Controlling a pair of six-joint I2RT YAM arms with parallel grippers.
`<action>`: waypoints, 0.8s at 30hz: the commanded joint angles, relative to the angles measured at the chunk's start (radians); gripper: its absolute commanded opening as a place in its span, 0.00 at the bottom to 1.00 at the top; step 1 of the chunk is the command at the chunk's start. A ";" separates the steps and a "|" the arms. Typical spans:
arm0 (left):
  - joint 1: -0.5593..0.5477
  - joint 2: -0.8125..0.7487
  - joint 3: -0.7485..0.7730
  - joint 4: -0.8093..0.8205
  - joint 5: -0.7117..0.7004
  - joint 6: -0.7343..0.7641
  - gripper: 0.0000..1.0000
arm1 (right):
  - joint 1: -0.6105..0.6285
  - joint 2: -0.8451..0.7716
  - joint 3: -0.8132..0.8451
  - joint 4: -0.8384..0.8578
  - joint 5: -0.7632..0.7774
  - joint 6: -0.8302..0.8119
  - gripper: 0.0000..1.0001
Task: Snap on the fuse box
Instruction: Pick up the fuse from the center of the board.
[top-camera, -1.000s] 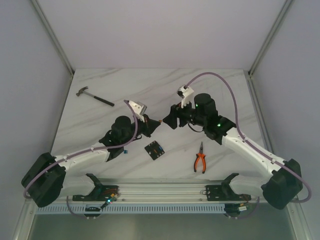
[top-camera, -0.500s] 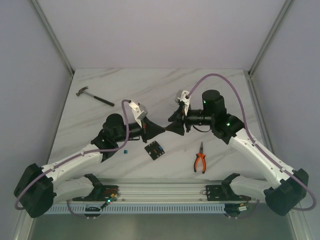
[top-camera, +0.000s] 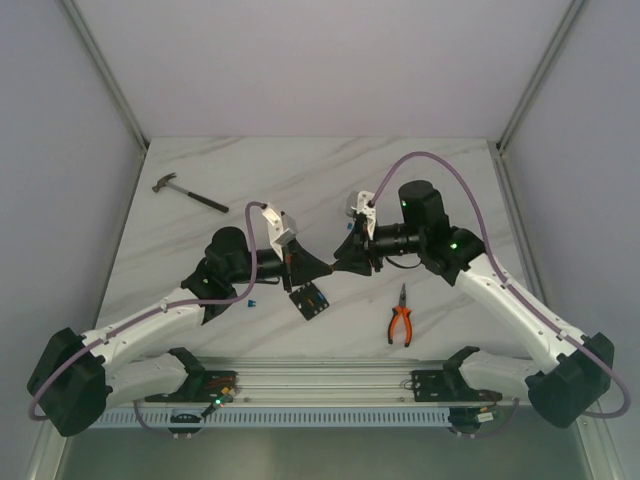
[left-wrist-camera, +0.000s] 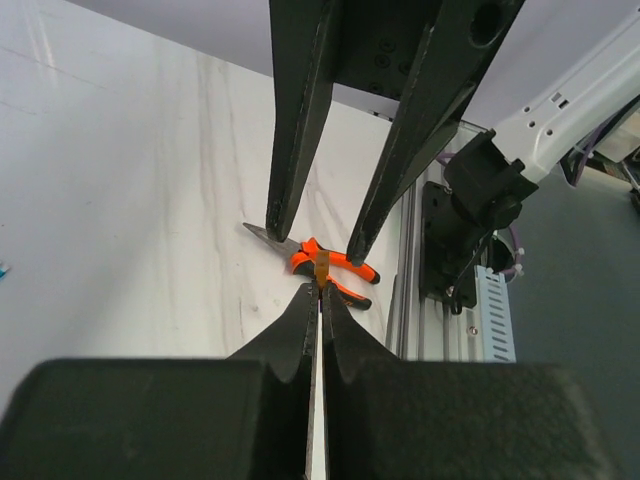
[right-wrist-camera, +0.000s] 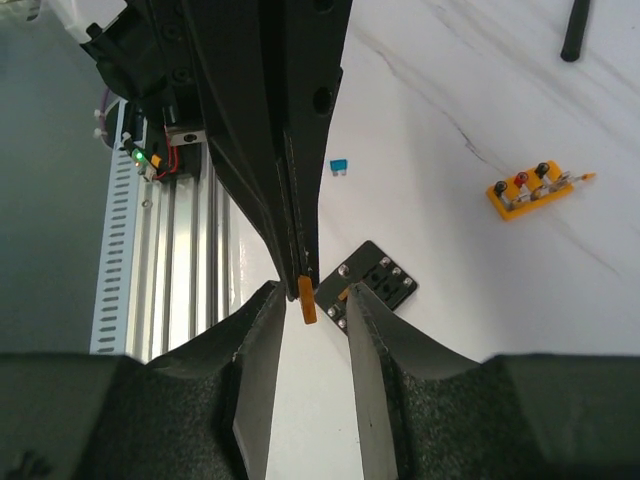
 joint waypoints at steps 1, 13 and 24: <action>0.004 -0.014 0.025 0.040 0.055 0.007 0.00 | -0.004 0.017 0.045 -0.031 -0.056 -0.039 0.37; 0.004 0.006 0.026 0.094 0.086 -0.023 0.00 | -0.004 0.033 0.051 -0.056 -0.102 -0.069 0.25; 0.003 0.016 0.013 0.056 0.053 -0.009 0.00 | -0.005 0.031 0.051 -0.058 -0.089 -0.073 0.00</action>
